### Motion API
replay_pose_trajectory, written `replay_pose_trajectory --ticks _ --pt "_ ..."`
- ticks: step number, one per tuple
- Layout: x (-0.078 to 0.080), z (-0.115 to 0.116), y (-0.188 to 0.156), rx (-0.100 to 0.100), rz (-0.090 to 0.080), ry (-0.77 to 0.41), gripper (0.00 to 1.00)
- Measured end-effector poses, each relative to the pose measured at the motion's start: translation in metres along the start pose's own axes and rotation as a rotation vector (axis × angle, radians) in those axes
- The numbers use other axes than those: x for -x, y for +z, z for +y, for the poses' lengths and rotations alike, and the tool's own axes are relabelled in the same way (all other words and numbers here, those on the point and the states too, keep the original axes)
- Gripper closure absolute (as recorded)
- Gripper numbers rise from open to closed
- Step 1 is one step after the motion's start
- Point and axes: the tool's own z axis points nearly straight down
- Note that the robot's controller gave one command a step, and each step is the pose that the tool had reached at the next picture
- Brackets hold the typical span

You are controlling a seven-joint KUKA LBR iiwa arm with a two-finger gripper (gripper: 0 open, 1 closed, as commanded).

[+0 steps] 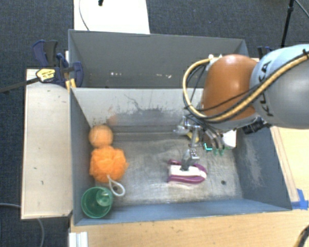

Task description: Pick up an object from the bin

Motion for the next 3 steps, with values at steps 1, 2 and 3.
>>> replay_pose_trajectory --ticks 1,2,3 --pt "0.002 0.0 -0.004 0.0 -0.008 0.001 0.0" --pt "-0.022 -0.021 0.036 0.0 -0.012 -0.073 0.0" --pt "-0.023 -0.049 0.065 -0.001 -0.005 -0.299 0.0"
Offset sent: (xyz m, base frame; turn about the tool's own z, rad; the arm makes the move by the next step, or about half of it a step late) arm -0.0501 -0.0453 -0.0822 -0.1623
